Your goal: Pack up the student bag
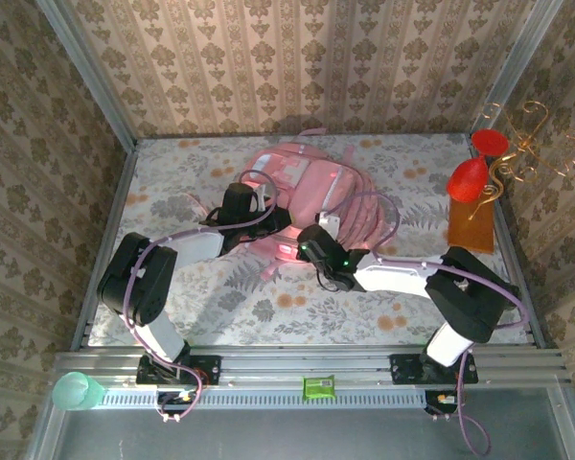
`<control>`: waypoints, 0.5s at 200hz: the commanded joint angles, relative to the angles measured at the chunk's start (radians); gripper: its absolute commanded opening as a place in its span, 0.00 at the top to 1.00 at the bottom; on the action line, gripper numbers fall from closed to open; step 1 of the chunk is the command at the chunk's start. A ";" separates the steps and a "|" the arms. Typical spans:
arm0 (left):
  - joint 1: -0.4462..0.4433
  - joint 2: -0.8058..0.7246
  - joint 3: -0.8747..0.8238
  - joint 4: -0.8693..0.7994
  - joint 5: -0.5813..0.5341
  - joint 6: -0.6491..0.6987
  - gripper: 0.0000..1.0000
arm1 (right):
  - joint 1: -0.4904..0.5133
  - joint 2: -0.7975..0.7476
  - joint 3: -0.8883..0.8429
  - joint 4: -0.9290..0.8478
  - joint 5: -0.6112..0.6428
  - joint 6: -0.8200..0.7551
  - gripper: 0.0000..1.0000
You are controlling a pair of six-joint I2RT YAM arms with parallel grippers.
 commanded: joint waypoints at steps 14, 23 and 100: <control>-0.016 -0.014 0.017 0.013 0.068 0.022 1.00 | -0.044 -0.070 -0.059 0.191 -0.170 -0.009 0.85; -0.016 -0.013 0.017 0.013 0.066 0.023 1.00 | -0.045 -0.085 -0.066 0.198 -0.197 -0.008 0.84; -0.016 -0.007 0.023 0.006 0.061 0.030 1.00 | -0.049 -0.150 -0.138 0.150 -0.181 0.092 0.76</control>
